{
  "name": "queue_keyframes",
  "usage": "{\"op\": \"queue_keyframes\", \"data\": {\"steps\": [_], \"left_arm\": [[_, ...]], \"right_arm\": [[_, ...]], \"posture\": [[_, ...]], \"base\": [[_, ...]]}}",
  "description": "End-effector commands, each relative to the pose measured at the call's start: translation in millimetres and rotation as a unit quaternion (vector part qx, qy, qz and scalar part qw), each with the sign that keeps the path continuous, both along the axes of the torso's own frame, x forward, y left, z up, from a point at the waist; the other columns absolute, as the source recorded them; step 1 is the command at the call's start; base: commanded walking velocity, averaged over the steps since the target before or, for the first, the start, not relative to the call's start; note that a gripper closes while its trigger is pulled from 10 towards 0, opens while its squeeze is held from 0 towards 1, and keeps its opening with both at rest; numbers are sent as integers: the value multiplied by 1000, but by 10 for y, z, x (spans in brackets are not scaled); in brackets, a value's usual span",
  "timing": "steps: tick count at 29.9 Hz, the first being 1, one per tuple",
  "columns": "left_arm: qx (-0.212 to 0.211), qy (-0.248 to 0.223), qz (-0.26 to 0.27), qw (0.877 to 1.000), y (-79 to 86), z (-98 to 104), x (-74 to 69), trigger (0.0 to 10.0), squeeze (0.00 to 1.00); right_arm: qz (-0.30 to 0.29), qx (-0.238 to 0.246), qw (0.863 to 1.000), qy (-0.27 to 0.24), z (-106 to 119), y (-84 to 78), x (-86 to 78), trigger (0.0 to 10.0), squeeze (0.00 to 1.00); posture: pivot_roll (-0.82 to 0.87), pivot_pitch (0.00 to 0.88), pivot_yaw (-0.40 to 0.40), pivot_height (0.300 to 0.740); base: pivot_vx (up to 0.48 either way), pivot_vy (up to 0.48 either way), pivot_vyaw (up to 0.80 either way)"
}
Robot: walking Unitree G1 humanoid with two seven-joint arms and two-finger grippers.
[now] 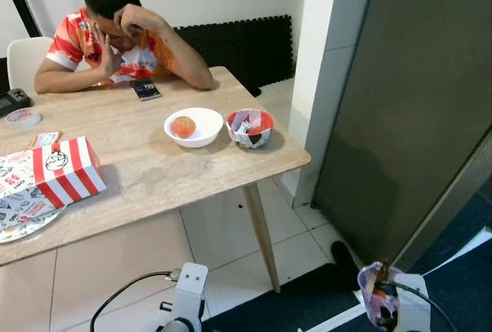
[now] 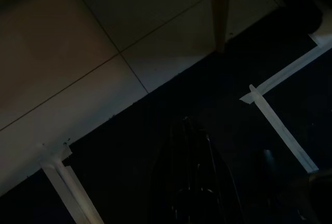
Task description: Restocking fridge
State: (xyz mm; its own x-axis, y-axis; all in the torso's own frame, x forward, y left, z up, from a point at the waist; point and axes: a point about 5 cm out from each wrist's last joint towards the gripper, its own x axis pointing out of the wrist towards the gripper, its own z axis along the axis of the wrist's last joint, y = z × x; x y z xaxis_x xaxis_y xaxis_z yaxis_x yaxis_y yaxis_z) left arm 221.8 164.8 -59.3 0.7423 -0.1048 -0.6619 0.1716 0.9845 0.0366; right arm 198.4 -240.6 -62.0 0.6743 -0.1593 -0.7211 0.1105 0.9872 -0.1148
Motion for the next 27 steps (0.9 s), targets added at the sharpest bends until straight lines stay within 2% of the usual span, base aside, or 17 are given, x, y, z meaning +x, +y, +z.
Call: {"op": "queue_keyframes", "data": {"steps": [1,4,5,6,7,10,13,22,23,27], "left_arm": [[-3,3,1,1000,5,1,4,10000,0],[-6,0,12,1000,97,17,11,10000,0],[-3,2,19,1000,174,23,11,10000,0],[-3,2,19,1000,174,23,11,10000,0],[12,10,31,999,300,25,-1,10000,0],[11,12,40,999,360,36,5,10000,0],[7,0,38,999,343,68,52,10000,0],[5,7,42,999,282,30,13,10000,0],[11,17,34,999,227,-16,-46,10000,0],[8,19,33,999,169,-39,-76,10000,0]], "right_arm": [[-15,15,1000,-6,-13,64,2,10000,0],[-19,29,999,-5,-48,151,-22,10000,0],[-23,37,999,-5,-64,212,-26,10000,0],[-23,37,999,-5,-64,212,-26,10000,0],[-29,48,998,0,-95,304,-39,10000,0],[-33,60,998,-5,-98,351,-34,10000,0],[-20,48,999,1,-97,349,-25,10000,0],[1,34,999,-5,-46,298,51,10000,0],[15,17,1000,-11,11,230,129,10000,0],[29,5,999,-18,73,181,216,10000,0]], "posture": [[-12,20,-28,740],[-13,11,-14,740],[-17,0,-5,740],[-17,0,-5,740],[-22,0,13,740],[-1,0,39,740],[-13,4,23,740],[-16,6,-14,740],[-9,2,-48,740],[2,0,-73,740]], "base": [[0,0,0],[0,0,0],[0,0,0],[0,0,0],[0,0,0],[0,0,0],[0,0,0],[0,0,0],[0,0,0],[0,0,0]]}}
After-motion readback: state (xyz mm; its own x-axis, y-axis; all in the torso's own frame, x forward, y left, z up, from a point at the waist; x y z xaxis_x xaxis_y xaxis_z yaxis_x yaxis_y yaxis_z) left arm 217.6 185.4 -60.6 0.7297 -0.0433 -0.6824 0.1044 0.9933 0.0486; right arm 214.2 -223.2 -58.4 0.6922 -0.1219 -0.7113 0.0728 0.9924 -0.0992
